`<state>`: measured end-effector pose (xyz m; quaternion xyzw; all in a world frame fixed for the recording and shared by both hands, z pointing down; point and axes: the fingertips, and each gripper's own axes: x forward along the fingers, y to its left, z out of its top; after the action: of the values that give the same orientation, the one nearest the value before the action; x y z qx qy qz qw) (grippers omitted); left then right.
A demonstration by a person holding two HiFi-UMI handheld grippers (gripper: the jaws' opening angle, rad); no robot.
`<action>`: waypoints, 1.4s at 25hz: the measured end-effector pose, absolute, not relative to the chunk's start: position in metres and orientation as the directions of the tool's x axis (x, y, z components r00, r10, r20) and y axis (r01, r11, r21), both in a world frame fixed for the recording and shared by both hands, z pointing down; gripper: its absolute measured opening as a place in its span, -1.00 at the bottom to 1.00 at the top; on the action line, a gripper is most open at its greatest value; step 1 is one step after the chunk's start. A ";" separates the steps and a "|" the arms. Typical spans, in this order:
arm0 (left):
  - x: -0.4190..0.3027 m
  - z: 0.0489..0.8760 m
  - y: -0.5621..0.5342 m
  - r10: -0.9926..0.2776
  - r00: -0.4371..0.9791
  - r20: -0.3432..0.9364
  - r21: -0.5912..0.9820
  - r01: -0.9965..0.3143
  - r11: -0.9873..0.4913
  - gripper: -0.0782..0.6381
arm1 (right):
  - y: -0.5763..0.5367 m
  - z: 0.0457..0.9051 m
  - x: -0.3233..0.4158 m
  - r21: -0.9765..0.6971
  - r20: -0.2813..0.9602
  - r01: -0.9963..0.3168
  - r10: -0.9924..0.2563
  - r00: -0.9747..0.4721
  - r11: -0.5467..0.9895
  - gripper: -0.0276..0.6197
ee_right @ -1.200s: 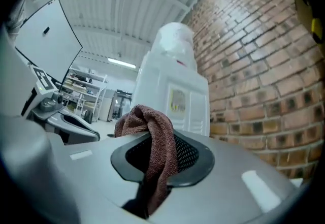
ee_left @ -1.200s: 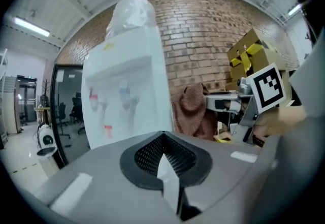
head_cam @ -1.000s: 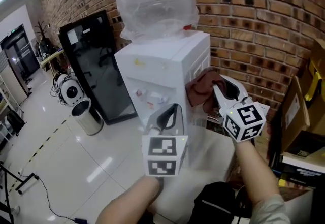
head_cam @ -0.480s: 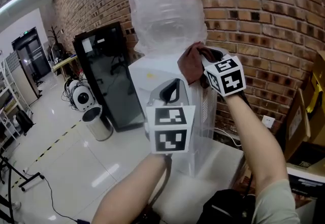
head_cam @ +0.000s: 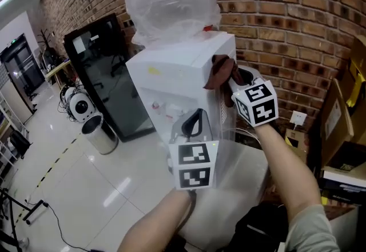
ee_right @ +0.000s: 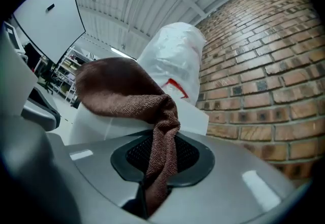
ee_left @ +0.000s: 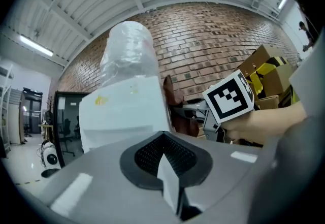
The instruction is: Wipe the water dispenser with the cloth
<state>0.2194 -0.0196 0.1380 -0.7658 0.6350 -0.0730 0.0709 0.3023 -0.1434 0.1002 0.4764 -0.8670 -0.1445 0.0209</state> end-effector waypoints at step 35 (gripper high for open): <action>0.213 0.366 -0.030 -0.979 -0.132 0.155 -0.166 -0.980 0.106 -0.78 | -0.147 0.409 0.296 0.058 0.275 -0.773 -0.754 -0.596 0.632 -0.65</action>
<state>0.2131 -0.0304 0.3658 -0.6589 0.7435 -0.1144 -0.0032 0.2961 -0.1468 0.4088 0.4275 -0.8928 0.0337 0.1380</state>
